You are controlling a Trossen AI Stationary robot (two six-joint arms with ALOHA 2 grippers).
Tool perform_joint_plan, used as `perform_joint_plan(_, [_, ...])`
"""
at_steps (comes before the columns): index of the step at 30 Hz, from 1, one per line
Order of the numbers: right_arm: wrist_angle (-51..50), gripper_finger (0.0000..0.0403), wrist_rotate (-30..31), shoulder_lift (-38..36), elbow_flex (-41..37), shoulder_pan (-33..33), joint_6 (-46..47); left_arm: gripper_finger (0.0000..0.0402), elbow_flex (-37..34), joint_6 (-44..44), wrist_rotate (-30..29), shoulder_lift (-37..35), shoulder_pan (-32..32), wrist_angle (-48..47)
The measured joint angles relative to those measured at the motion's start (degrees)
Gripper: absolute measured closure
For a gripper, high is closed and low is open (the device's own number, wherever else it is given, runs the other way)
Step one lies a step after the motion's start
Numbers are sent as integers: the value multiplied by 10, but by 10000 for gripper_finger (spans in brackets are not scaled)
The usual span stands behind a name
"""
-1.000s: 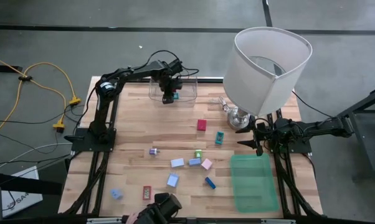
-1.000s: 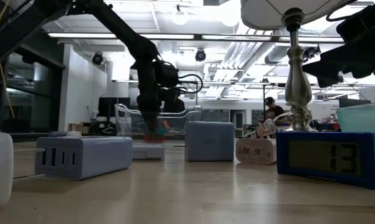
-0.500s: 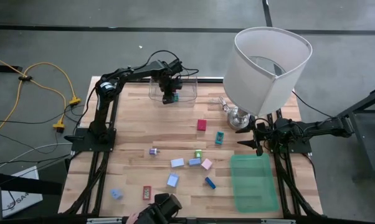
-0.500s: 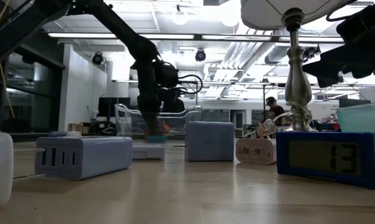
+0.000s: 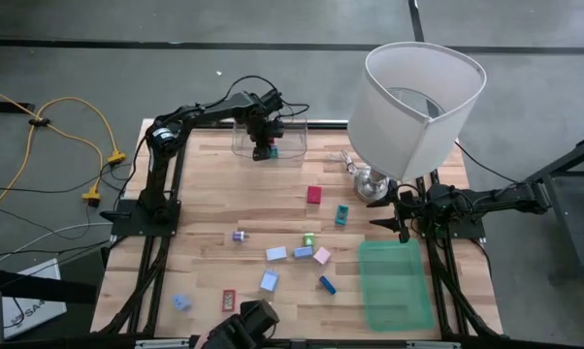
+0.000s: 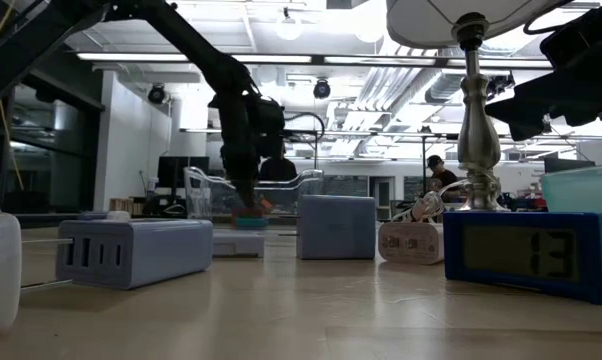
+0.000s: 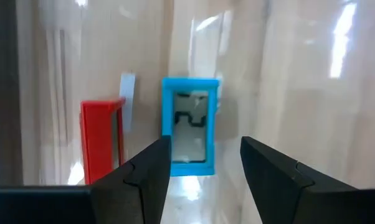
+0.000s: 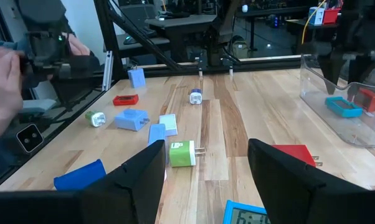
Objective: Pick & Place Office items
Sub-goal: Put the red digital clock into the transparent bin
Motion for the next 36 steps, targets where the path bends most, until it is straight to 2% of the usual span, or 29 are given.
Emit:
perform_joint_plan(9, [0,188,0,0,0,0,0,215,0,10,7,-64,3,1])
perform_joint_plan(21, [0,188,0,0,0,0,0,215,0,3,6,-125,-37,-34])
perform_joint_plan(30, [0,188,0,0,0,0,0,215,0,-143,-19,-153,-84,-59])
perform_joint_plan(36, [0,188,0,0,0,0,0,215,0,-190,-21,-153,-118,-114])
